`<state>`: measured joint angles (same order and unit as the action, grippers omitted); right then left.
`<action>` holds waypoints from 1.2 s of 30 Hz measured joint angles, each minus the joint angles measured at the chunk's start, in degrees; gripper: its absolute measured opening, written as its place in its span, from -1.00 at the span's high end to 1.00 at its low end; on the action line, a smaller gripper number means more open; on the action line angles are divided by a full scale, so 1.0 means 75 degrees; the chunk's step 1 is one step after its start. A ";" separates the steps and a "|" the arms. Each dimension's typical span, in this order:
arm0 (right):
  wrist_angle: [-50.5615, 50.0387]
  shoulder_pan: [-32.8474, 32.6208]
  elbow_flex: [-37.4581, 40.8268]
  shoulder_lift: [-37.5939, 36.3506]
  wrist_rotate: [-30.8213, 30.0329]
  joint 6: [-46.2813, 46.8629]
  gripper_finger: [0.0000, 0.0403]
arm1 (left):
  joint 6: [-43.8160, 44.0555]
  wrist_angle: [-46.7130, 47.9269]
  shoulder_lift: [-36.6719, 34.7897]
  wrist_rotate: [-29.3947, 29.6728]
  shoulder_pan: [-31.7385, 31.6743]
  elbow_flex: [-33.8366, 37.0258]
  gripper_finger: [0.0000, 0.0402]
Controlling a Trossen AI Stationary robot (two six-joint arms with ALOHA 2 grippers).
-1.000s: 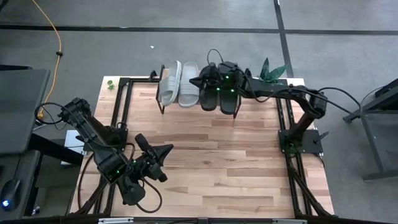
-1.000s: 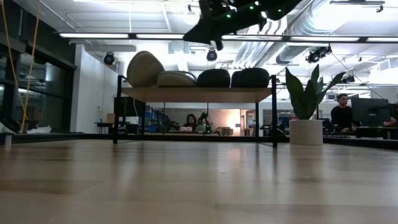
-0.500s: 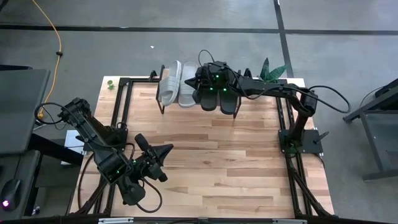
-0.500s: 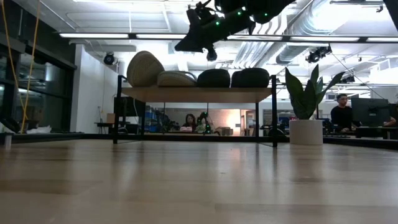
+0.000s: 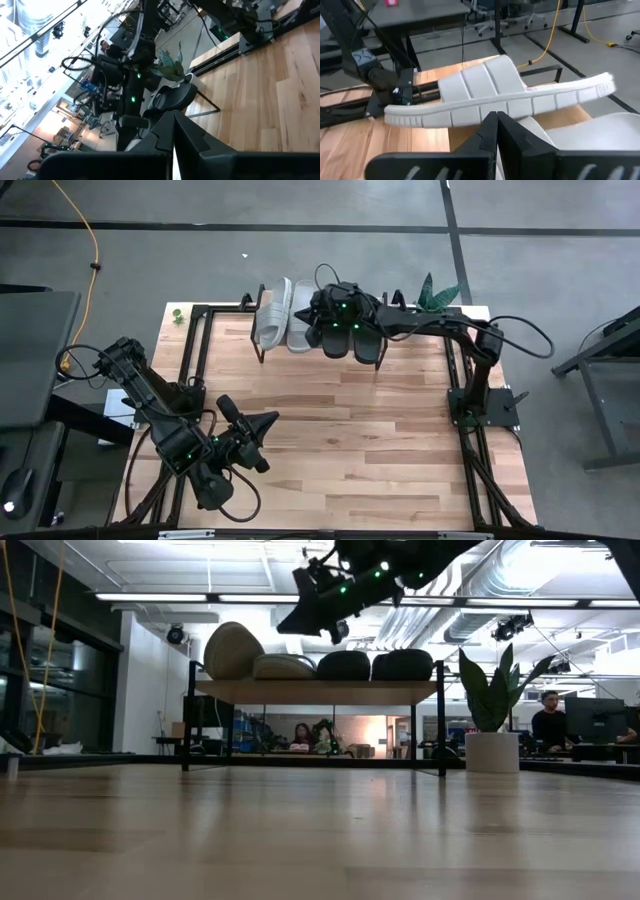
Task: Pick and place slides into the shelf
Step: Put the white slide on the shelf
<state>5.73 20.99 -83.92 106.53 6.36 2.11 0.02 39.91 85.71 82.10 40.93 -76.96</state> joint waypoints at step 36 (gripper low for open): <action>0.1211 0.0055 -0.0332 0.1018 0.0503 0.0467 1.00 | -0.0496 -0.0494 0.0000 -0.0058 -0.0003 -0.0007 0.99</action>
<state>14.81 21.41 -86.41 114.17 10.13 5.62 -3.70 36.21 85.71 81.67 40.91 -77.01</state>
